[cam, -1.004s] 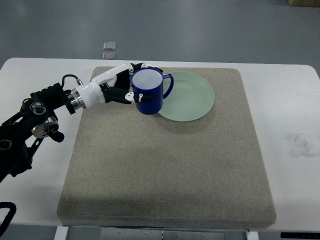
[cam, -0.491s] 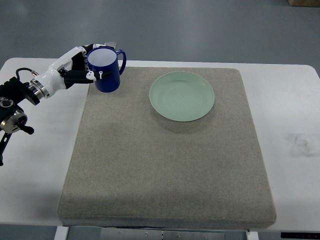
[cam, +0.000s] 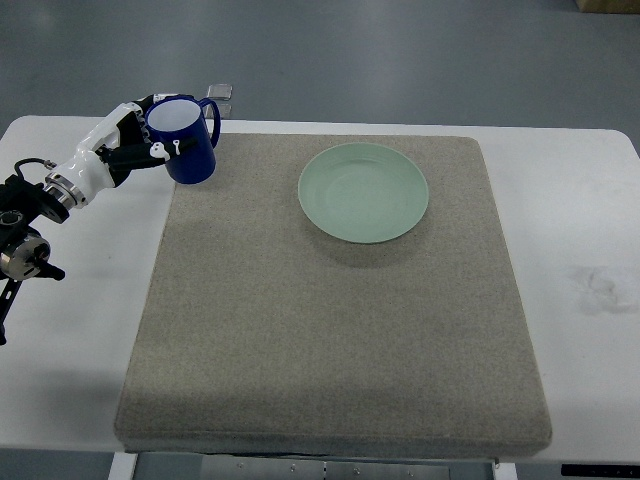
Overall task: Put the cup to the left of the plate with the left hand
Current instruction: 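Lower the blue mug onto the mat beside the plate and release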
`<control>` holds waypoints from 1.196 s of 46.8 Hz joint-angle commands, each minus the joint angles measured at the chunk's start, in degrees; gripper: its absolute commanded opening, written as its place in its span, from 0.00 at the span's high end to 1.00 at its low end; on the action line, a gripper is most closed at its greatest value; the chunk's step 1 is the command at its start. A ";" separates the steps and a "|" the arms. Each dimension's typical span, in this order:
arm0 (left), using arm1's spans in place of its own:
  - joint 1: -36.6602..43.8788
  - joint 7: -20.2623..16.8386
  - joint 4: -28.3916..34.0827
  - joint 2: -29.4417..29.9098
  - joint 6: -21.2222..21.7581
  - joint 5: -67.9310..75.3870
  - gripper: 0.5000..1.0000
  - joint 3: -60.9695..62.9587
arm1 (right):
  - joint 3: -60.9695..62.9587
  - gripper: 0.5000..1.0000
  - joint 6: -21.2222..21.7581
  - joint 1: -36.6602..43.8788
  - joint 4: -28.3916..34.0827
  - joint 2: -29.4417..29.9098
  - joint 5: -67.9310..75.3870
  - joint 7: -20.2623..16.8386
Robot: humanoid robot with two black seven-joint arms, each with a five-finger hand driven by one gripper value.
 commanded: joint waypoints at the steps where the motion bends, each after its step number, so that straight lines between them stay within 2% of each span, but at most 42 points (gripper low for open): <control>1: 0.17 -0.48 0.65 -0.21 0.09 0.05 1.00 1.55 | 0.00 0.14 0.00 -0.01 0.00 0.00 -0.04 0.00; 9: 0.35 -2.50 2.58 -2.40 2.55 0.05 1.00 4.90 | 0.00 0.14 0.00 -0.01 0.00 0.00 -0.04 0.00; 23: 0.43 -2.95 2.67 -2.49 2.81 -0.22 1.00 5.60 | 0.00 0.14 0.00 -0.01 0.00 0.00 -0.04 0.00; 26: 0.43 -3.12 2.85 -2.58 2.99 -0.57 0.91 5.60 | 0.00 0.14 0.00 -0.01 0.00 0.00 -0.04 0.00; 28: 0.43 -3.12 2.93 -2.58 2.99 -0.57 0.89 5.60 | 0.00 0.14 0.00 -0.01 0.00 0.00 -0.04 0.00; 31: 0.43 -3.21 3.11 -2.58 3.08 -0.57 0.73 5.60 | 0.00 0.14 0.00 -0.01 0.00 0.00 -0.04 0.00; 32: 0.43 -3.21 3.11 -2.67 3.08 -0.66 0.70 5.60 | 0.00 0.14 0.00 -0.01 0.00 0.00 -0.04 0.00; 40: 1.23 -3.30 3.20 -3.28 3.08 -0.13 0.66 6.04 | 0.00 0.14 0.00 -0.01 0.00 0.00 0.05 0.00; 44: 1.31 -3.30 3.20 -3.28 3.16 0.05 0.53 6.13 | 0.00 0.14 0.00 -0.01 0.00 0.00 0.05 0.00; 47: 1.31 -3.30 3.20 -3.28 3.16 0.05 0.51 6.48 | 0.00 0.14 0.00 -0.01 0.00 0.00 -0.04 0.00; 56: 1.31 -3.30 3.20 -3.20 3.16 0.05 0.25 6.66 | 0.00 0.14 0.00 -0.01 0.00 0.00 -0.04 0.00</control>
